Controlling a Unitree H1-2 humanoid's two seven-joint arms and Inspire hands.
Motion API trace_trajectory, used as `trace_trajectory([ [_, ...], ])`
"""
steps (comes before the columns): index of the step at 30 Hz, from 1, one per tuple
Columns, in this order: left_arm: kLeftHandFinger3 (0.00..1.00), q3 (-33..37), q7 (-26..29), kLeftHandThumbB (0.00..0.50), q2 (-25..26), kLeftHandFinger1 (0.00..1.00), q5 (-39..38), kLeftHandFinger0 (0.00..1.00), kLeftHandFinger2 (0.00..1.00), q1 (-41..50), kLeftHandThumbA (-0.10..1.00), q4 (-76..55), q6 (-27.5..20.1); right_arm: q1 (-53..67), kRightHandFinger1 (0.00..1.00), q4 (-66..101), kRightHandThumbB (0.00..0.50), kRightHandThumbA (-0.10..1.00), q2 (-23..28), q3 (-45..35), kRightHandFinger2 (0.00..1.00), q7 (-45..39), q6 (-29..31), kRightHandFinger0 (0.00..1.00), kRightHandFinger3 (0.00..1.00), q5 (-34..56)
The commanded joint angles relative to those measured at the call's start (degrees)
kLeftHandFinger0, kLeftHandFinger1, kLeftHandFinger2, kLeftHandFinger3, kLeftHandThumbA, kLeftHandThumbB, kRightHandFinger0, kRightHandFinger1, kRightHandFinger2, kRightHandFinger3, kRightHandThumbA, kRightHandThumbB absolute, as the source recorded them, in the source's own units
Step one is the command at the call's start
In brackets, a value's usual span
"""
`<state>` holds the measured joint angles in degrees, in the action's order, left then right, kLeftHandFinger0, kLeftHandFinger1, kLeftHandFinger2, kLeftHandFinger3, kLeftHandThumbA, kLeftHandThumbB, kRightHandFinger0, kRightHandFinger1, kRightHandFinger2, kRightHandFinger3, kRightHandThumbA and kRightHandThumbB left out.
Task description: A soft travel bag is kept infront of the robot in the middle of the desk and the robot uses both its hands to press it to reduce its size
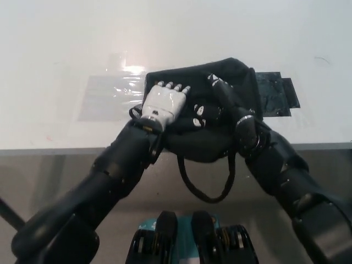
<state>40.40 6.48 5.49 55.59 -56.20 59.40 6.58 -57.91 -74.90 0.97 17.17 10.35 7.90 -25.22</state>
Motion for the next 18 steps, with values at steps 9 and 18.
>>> trace_trajectory([
  [9, 1.0, -1.94, 1.5, 0.288, 3.45, 1.0, -4.03, 1.0, 1.0, 5.7, 1.0, 8.5, -2.84, 8.9, 1.0, -7.39, 0.137, 1.0, 0.52, -3.86, 1.0, -0.92, -2.93, 1.0, 1.0, 4.43],
  [18, 1.0, -2.63, 3.8, 0.267, 3.87, 1.0, -4.28, 1.0, 1.0, 7.11, 1.0, 10.75, -5.03, 8.8, 1.0, -7.64, 0.129, 1.0, 0.55, -1.32, 1.0, -1.35, -4.61, 1.0, 1.0, 1.97],
])
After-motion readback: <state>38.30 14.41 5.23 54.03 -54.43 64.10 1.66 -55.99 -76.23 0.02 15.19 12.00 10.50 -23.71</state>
